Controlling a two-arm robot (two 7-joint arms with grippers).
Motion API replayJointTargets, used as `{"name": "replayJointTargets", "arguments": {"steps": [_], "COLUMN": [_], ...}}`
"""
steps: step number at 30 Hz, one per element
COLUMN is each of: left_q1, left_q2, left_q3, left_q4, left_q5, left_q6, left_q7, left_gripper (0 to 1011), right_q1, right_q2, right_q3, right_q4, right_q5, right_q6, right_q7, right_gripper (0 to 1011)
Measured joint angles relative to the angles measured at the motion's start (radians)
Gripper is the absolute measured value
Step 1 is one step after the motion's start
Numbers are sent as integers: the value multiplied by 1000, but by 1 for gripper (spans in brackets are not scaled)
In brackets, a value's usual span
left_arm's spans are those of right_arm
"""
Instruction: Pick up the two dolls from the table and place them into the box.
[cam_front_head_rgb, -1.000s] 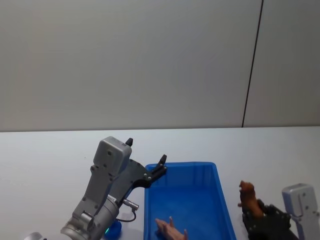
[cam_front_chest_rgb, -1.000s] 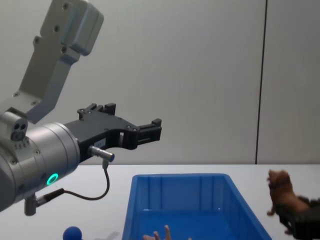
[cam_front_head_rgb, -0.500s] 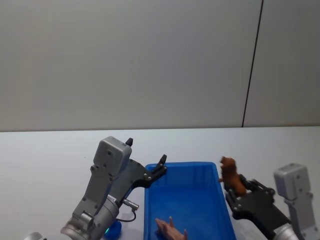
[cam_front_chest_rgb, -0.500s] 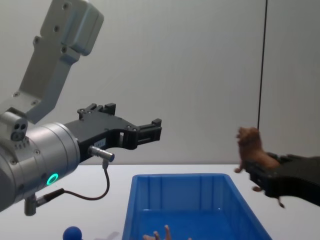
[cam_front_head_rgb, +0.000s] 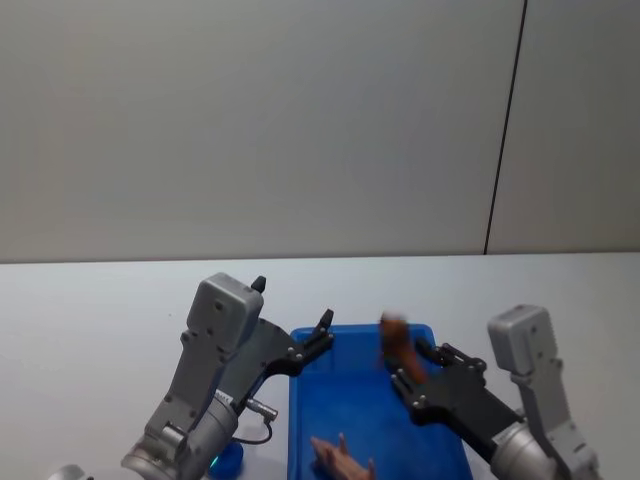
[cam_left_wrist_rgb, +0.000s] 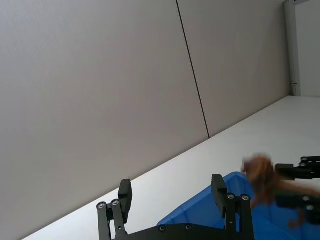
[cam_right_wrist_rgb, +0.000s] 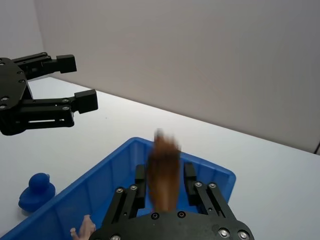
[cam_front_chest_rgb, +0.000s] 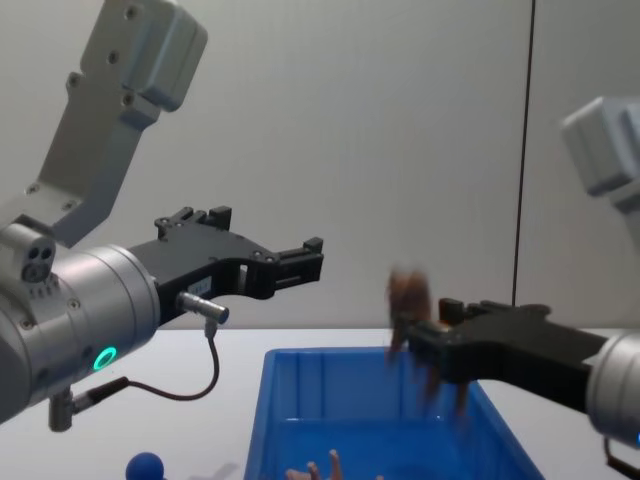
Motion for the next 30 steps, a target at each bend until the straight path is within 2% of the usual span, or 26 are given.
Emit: {"name": "replayJointTargets", "arguments": {"steps": [1, 4, 7, 8, 18, 19, 21, 30], "left_q1": [0, 0, 0, 0, 0, 0, 0, 0], "left_q2": [0, 0, 0, 0, 0, 0, 0, 0], "left_q3": [0, 0, 0, 0, 0, 0, 0, 0], "left_q4": [0, 0, 0, 0, 0, 0, 0, 0], "left_q5": [0, 0, 0, 0, 0, 0, 0, 0], "left_q6": [0, 0, 0, 0, 0, 0, 0, 0], "left_q7": [0, 0, 0, 0, 0, 0, 0, 0], "left_gripper": [1001, 1001, 1001, 1001, 1001, 1001, 1001, 1001], "right_q1": [5, 28, 39, 45, 55, 53, 47, 7], "right_q2": [-3, -16, -23, -26, -32, -31, -28, -4], "right_q3": [-1, -6, -9, -10, -13, -13, -11, 3], "right_q4": [8, 42, 60, 69, 82, 80, 69, 19], "right_q5": [-1, -3, -5, -7, -16, -16, -17, -7], "right_q6": [0, 1, 1, 1, -12, -14, -19, -33], "right_q7": [5, 21, 27, 29, 10, 4, -9, -82], "right_gripper": [422, 506, 609, 671, 920, 972, 1001, 1001]}}
